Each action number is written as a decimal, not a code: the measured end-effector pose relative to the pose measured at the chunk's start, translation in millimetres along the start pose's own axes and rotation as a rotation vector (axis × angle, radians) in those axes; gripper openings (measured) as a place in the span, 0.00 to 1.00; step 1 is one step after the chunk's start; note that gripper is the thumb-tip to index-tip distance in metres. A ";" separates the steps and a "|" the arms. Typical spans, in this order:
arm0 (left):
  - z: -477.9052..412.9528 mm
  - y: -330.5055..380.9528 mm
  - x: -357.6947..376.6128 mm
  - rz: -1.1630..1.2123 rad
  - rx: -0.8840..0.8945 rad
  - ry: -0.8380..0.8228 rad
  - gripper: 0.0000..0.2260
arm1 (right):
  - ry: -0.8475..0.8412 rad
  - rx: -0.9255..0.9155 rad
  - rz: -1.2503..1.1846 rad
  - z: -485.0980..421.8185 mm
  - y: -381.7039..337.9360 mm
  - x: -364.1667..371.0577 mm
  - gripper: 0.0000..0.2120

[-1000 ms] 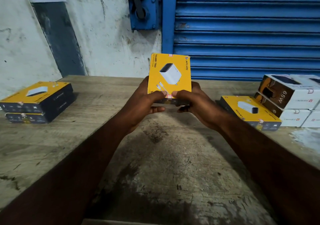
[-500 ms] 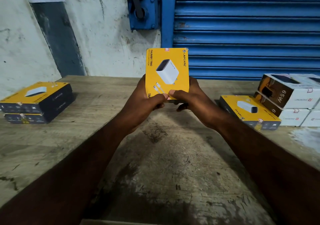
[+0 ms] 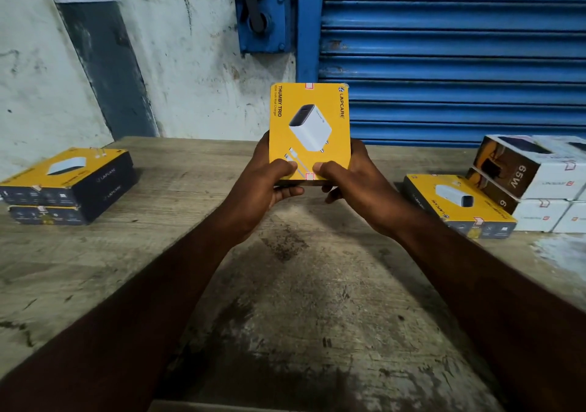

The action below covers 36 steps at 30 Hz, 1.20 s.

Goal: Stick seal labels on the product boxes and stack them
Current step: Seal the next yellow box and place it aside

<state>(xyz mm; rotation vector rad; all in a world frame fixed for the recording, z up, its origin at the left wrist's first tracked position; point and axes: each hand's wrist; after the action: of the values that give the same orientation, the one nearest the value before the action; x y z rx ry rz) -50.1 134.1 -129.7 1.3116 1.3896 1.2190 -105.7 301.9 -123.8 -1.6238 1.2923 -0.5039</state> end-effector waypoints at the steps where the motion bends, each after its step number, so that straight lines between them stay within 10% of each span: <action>1: 0.2 0.0 0.1 -0.016 0.008 0.001 0.30 | -0.007 0.006 -0.020 0.0 0.3 -0.6 0.23; 18: -0.1 -0.7 2.6 -0.090 -0.010 0.041 0.25 | -0.024 0.010 -0.134 2.9 -1.7 0.7 0.43; 36: 2.7 5.9 -0.8 0.015 -0.093 -0.020 0.17 | -0.098 -0.250 0.367 3.5 -3.5 -15.8 0.27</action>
<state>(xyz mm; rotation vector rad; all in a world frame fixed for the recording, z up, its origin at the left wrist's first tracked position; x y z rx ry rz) -46.3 133.4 -124.3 1.2684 1.2954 1.2616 -106.7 317.7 -118.6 -1.5390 1.5818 -0.0390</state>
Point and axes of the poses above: each hand's wrist, its own z-axis away from the middle knuckle, its own x-axis out of the palm, y = z × x, and after that the axes turned 9 degrees about -x, right-handed
